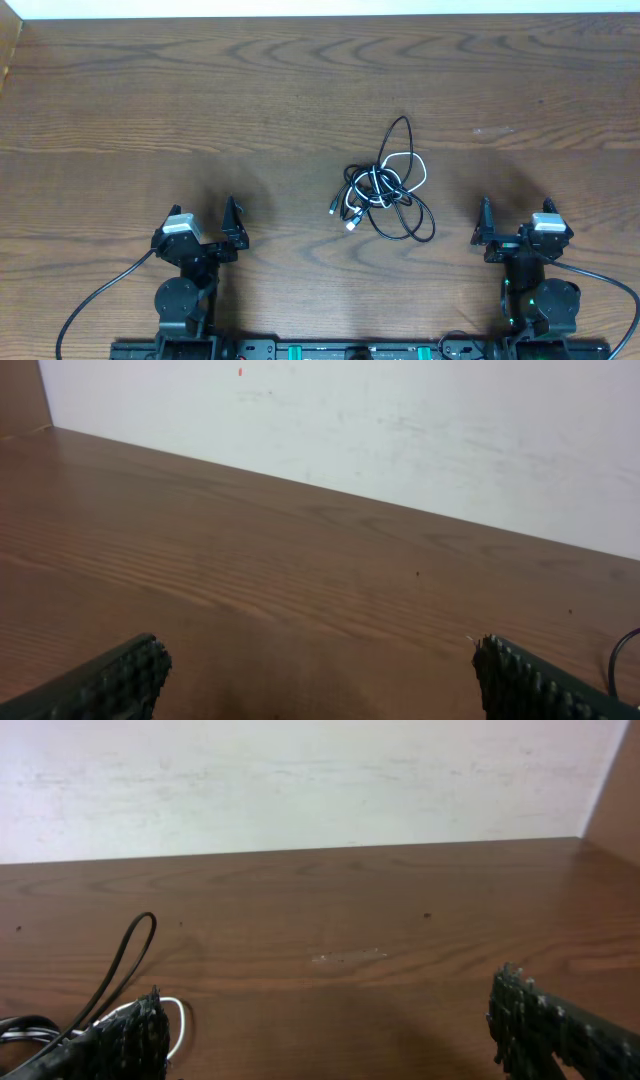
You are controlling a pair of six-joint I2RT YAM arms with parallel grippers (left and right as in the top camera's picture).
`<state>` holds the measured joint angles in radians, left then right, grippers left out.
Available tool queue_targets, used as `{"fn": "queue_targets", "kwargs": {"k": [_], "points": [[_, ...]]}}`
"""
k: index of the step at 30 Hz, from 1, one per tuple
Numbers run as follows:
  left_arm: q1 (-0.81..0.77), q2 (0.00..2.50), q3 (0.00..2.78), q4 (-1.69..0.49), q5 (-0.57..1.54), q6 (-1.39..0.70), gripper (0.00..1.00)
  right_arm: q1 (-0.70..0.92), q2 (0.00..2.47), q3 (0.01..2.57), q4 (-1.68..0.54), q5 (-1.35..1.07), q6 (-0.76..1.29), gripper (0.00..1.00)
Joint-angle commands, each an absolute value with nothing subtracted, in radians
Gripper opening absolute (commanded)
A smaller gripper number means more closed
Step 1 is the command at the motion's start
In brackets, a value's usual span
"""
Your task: Untangle cables
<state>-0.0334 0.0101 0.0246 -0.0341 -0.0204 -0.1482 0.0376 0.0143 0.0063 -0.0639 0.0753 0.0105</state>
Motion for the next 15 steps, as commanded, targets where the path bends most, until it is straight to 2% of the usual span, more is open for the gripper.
{"fn": "queue_targets", "kwargs": {"k": [1,15], "points": [[-0.028,0.006,0.005,-0.074,-0.009,-0.135,0.98,0.031,0.006,0.006,-0.068,0.072,-0.001,0.99],[-0.028,0.027,0.074,-0.115,0.018,-0.135,0.98,0.031,0.006,0.006,-0.068,0.072,-0.001,0.99]]}}
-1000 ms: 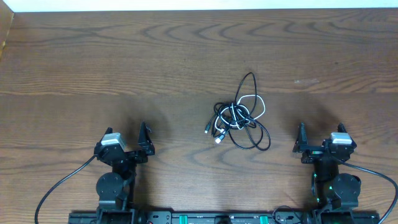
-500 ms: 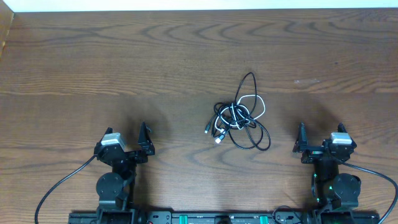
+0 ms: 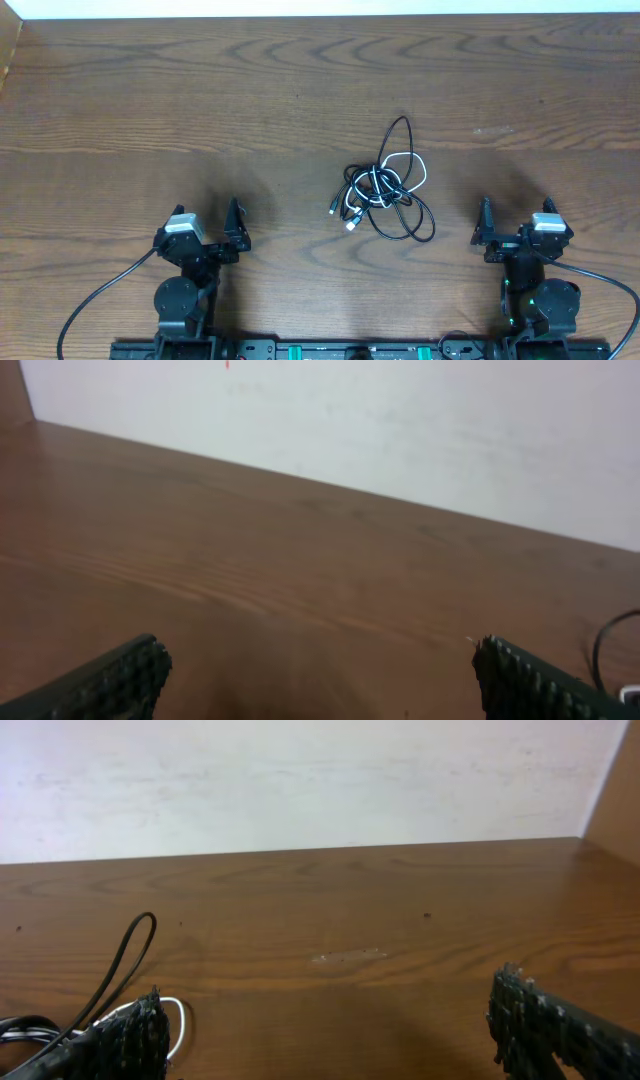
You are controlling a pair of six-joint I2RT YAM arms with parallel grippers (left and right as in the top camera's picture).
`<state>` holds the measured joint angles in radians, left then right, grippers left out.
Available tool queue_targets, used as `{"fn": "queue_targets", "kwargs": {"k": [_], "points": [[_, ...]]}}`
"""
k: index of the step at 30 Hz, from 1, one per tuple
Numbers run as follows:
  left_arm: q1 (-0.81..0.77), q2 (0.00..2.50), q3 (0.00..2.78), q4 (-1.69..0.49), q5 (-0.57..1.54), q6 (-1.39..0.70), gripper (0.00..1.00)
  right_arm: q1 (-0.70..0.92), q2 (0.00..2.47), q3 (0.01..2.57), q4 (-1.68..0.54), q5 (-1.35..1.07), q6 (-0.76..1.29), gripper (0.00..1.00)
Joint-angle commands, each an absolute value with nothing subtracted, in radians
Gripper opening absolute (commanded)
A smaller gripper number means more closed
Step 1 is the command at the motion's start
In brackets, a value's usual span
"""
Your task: Untangle cables
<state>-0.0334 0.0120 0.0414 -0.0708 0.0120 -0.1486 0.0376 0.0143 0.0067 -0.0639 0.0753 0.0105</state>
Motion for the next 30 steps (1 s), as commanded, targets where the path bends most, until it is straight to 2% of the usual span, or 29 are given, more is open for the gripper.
{"fn": "queue_targets", "kwargs": {"k": [1,13,30], "points": [[-0.028,0.037,0.088,-0.131,0.019,-0.135,0.98,0.031,0.006,0.006,-0.068,0.072,-0.001,0.99],[-0.028,0.229,0.241,-0.199,0.019,-0.135,0.98,0.031,0.006,0.006,-0.068,0.072,-0.001,0.99],[-0.028,0.524,0.516,-0.418,0.019,-0.135,0.98,0.031,0.006,0.006,-0.068,0.072,-0.001,0.99]]}}
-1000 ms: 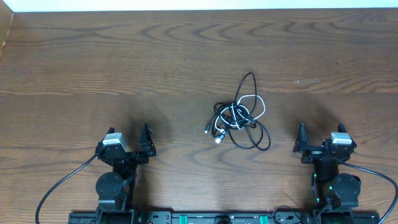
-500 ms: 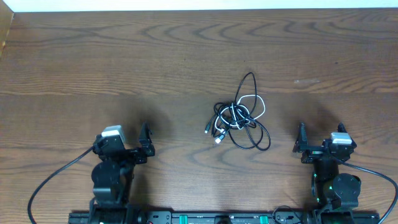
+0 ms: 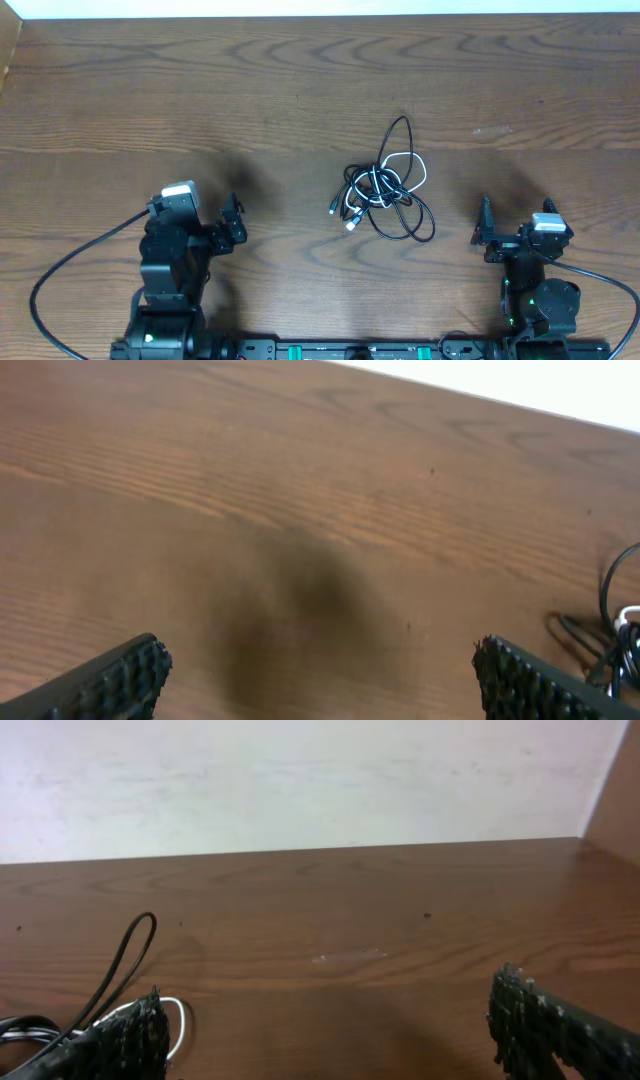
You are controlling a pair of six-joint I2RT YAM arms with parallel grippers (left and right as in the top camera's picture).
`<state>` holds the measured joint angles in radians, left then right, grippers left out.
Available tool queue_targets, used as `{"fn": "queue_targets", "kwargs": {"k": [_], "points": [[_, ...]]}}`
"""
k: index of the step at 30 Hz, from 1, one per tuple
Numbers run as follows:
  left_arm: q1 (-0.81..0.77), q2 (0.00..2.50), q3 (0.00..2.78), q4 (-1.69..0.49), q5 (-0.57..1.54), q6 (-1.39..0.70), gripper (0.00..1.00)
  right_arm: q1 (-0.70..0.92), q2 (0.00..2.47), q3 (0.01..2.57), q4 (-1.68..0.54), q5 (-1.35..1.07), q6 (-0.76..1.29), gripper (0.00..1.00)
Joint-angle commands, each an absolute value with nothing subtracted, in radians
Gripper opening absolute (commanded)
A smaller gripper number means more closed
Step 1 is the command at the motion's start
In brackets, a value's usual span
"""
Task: Untangle cables
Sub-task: 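Raise the left arm and move it forward toward the cable bundle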
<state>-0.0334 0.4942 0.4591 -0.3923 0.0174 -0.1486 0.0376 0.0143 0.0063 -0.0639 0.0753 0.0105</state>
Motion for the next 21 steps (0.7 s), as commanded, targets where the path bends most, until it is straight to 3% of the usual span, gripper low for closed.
{"fn": "queue_targets", "kwargs": {"k": [1,21], "points": [[-0.028,0.532,0.525,-0.428,0.019,-0.135,0.98,0.031,0.006,0.006,-0.068,0.072,-0.001,0.99],[-0.028,0.756,0.762,-0.653,0.028,-0.134,0.98,0.031,0.006,0.006,-0.068,0.072,-0.001,0.99]]}}
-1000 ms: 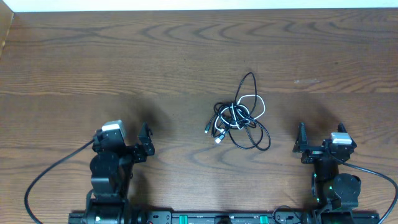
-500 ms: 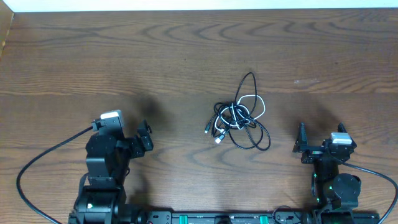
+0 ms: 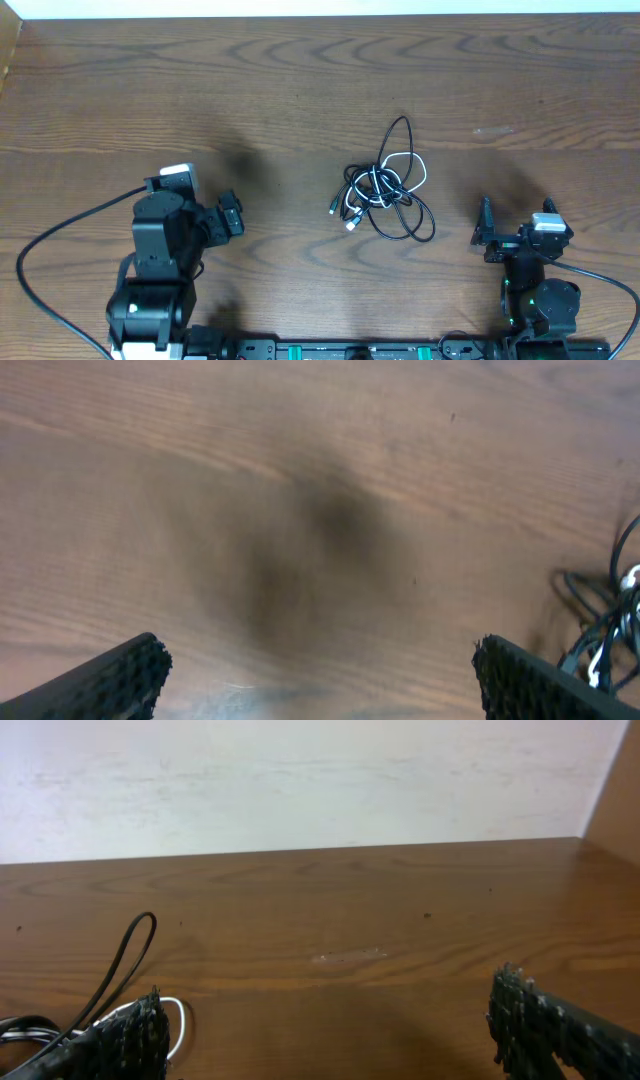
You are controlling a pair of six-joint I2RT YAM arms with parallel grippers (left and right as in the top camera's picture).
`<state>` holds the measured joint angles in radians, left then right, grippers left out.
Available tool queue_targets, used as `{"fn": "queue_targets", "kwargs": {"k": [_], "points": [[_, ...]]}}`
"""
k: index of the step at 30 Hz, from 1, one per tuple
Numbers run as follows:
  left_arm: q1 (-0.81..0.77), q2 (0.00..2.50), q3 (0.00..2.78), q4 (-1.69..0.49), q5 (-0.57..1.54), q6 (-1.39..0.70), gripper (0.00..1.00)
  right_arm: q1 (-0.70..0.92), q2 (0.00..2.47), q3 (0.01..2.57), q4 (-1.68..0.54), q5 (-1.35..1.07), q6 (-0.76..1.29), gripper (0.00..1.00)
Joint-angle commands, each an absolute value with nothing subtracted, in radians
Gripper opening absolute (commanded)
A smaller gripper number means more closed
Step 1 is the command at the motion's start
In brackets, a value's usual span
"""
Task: Untangle cables
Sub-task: 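Raise the left arm and move it forward toward the cable bundle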
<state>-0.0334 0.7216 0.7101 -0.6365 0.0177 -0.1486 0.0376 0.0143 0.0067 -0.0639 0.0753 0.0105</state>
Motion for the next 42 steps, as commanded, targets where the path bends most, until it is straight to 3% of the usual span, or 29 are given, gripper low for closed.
{"fn": "queue_targets", "kwargs": {"k": [1,19,42], "points": [[-0.028,0.773,0.775,-0.664,0.041,-0.134,0.98,0.031,0.006,0.006,-0.068,0.072,-0.001,0.99],[-0.028,1.061,0.962,-0.812,0.087,-0.123,0.98,0.031,0.006,0.006,-0.068,0.072,-0.001,0.99],[-0.028,1.076,0.965,-0.807,0.086,-0.124,0.98,0.031,0.006,0.006,-0.068,0.072,-0.001,0.99]]}}
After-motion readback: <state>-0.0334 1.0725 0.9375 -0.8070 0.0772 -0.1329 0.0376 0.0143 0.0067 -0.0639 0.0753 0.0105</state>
